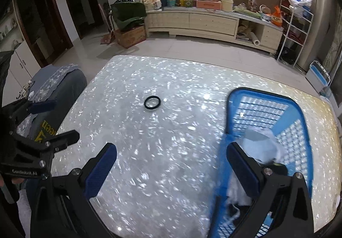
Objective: Organize soft objects
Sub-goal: 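Move the right tool to the black rubber ring on the table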
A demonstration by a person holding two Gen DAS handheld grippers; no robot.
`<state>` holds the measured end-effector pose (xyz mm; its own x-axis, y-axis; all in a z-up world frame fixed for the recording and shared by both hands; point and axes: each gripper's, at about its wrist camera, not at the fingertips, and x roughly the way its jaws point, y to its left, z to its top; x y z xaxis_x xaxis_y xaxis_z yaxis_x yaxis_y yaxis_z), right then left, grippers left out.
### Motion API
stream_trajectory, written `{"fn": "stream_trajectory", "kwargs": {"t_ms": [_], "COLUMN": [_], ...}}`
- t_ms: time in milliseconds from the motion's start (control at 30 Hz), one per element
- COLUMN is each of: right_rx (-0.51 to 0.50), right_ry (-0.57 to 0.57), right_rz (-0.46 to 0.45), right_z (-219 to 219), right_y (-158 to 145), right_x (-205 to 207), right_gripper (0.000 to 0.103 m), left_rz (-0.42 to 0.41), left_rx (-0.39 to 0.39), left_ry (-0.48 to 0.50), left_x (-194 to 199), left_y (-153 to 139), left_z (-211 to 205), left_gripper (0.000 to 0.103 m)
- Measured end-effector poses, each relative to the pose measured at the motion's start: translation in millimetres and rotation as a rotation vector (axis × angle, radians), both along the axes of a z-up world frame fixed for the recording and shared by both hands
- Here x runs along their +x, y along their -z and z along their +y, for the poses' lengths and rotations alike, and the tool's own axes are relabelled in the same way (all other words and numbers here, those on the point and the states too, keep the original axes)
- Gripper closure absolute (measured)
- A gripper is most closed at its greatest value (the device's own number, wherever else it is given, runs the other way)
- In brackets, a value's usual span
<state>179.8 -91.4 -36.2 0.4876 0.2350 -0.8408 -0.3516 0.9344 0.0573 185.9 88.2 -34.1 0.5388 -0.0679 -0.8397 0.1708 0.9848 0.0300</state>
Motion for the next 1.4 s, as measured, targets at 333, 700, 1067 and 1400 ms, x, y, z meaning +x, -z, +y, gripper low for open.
{"fn": "stream_trajectory", "kwargs": {"t_ms": [333,700,1067,1400], "right_rx": [-0.006,-0.036,-0.017,-0.031], "right_ry": [-0.034,-0.045,0.020,0.060], "right_rz": [0.041,0.081,0.125,0.132], "right_z": [48.5,99.8,107.6,111.7], "right_y": [24.4,62.2,110.9,137.1], "right_x": [27.7,60.0,95.5,125.4], "right_gripper": [0.000,0.000,0.000,0.000], "left_rz": [-0.026,0.001,0.027,0.045], "left_rx": [-0.026,-0.036,-0.018,-0.007], "left_ry": [-0.050,-0.099,-0.118,-0.085], "left_x": [13.3,46.5,85.1,118.1], "left_y": [18.2,48.4,86.2,116.1], "left_z": [53.8,95.4,117.7,111.0], "left_gripper": [0.000,0.000,0.000,0.000]}}
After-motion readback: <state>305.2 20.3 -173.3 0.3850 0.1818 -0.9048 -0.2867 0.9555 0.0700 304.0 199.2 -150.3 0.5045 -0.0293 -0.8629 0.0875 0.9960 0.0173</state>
